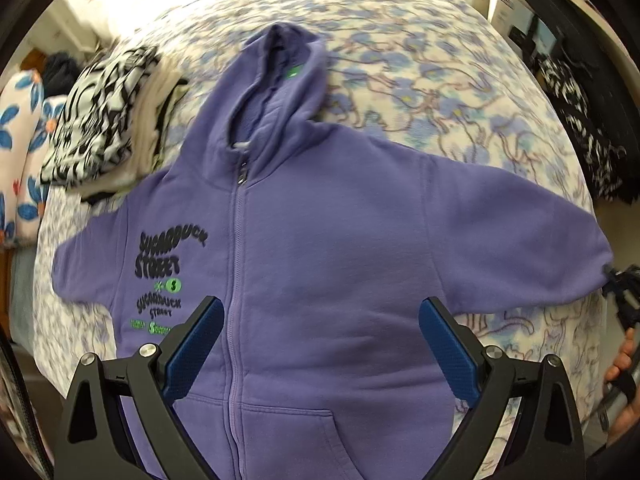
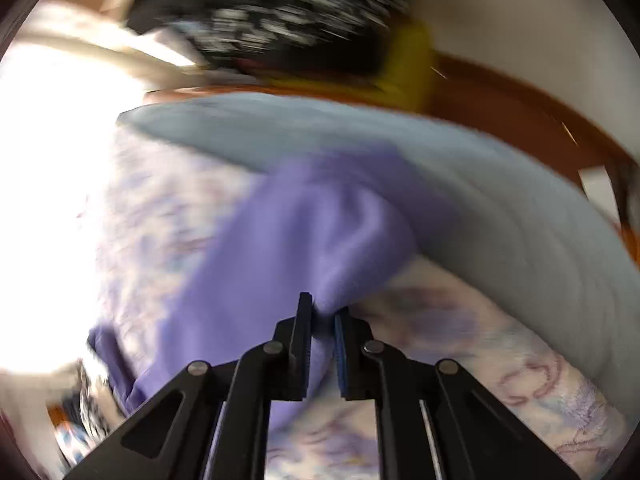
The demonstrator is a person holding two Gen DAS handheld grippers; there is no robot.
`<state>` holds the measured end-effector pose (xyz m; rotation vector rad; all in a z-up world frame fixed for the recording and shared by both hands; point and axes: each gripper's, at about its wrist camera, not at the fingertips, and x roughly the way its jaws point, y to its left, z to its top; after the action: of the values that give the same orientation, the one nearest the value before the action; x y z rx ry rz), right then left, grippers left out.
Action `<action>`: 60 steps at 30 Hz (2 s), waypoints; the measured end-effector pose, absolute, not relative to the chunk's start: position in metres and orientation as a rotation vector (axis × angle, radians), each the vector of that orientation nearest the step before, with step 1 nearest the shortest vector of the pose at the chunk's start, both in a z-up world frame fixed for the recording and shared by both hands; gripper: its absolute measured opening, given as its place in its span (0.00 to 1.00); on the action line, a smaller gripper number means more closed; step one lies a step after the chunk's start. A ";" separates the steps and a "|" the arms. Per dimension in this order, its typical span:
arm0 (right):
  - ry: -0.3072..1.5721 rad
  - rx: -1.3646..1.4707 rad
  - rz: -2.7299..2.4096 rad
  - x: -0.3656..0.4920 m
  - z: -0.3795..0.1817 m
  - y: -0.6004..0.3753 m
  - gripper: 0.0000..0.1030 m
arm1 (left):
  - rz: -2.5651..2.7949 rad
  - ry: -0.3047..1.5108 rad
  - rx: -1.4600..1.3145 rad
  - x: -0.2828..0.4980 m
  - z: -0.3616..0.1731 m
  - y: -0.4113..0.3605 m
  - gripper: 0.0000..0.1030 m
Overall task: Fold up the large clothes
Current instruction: 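Fold the sleeve and side panel across the hoodie body with the right gripper, then grasp the folded sleeve's ribbed cuff with the left gripper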
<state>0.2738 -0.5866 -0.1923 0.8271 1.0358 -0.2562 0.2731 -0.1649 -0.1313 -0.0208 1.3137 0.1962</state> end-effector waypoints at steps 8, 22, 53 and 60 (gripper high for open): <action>0.892 0.353 0.275 0.311 -0.077 -0.420 0.09 | 0.247 1.199 -0.186 0.250 -0.125 -0.098 0.94; 1.301 0.044 0.496 0.268 -0.209 -0.229 0.16 | 0.179 1.264 -0.367 0.253 -0.185 -0.011 0.93; 1.359 0.201 0.392 0.203 -0.223 -0.283 0.16 | -0.076 1.279 -0.428 0.301 -0.228 -0.075 0.11; 1.361 0.183 0.428 0.203 -0.220 -0.272 0.16 | 0.057 1.136 -0.311 0.288 -0.177 -0.010 0.11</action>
<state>0.2026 -0.2722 -0.2195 0.1827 1.3612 0.4275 0.2880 -0.0097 -0.1770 -0.3107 1.1365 0.0574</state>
